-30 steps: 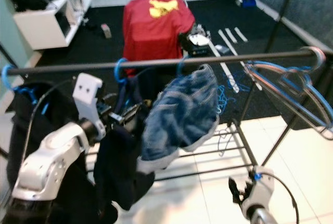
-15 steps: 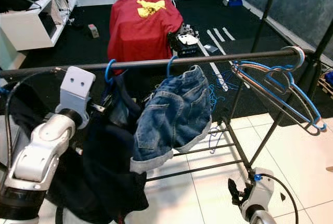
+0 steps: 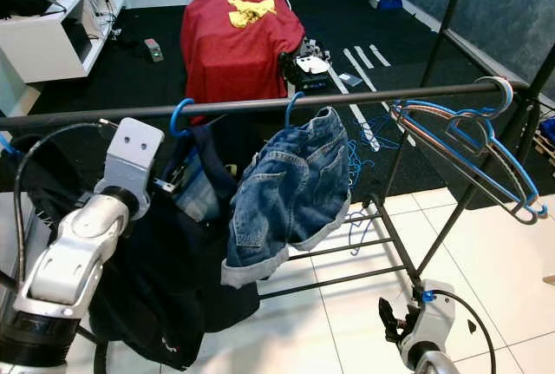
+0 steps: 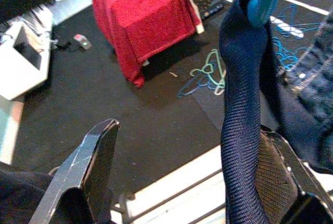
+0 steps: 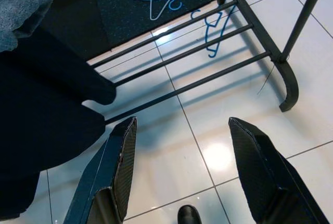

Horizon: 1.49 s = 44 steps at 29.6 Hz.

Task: Hang hanger

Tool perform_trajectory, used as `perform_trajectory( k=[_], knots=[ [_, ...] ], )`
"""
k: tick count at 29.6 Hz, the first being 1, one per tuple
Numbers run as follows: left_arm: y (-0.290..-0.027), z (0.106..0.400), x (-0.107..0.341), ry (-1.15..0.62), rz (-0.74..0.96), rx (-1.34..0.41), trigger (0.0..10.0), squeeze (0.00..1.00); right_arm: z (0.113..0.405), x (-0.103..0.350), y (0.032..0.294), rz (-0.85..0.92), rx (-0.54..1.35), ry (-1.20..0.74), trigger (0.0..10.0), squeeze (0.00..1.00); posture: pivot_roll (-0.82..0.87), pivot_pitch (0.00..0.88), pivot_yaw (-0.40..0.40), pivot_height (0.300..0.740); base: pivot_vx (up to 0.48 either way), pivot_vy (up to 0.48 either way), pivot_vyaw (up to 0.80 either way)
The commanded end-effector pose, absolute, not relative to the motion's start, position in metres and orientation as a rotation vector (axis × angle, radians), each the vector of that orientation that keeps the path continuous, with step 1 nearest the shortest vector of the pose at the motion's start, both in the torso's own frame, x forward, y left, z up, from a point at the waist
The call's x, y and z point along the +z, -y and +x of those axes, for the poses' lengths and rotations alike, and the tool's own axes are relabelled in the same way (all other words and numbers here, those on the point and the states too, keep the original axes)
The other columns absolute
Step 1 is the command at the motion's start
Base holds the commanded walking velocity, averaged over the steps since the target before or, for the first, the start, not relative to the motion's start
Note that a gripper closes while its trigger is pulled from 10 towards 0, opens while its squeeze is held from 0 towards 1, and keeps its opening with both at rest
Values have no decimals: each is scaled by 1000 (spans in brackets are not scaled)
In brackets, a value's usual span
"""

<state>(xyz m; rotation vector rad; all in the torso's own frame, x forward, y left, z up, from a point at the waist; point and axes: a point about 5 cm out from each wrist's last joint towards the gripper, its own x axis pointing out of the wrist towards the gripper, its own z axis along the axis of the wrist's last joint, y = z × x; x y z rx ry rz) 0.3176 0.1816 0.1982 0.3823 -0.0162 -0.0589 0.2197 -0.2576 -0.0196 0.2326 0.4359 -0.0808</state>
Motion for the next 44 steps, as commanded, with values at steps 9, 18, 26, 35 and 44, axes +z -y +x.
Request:
perform_trajectory(
  k=[9,18,26,35,44],
  knots=[
    [-176,314,165,-192,437,-174,0,0,215,-23,256,231,-84,-451,10000,0,-54,112,4,740,0,0,0],
    [-175,315,165,-204,407,-171,0,0,216,-22,257,231,-88,-451,10000,0,-56,114,4,740,0,0,0],
    [-217,323,195,-151,412,-77,0,0,216,-23,257,232,-88,-452,10000,0,-53,117,0,740,0,0,0],
    [-251,307,220,-69,332,-204,10000,0,216,-22,258,232,-85,-452,10000,0,-47,121,-5,740,0,0,0],
    [-273,293,213,-133,386,-298,10000,0,216,-22,258,231,-81,-454,10000,0,-46,119,-6,740,-125,0,0]
  ],
)
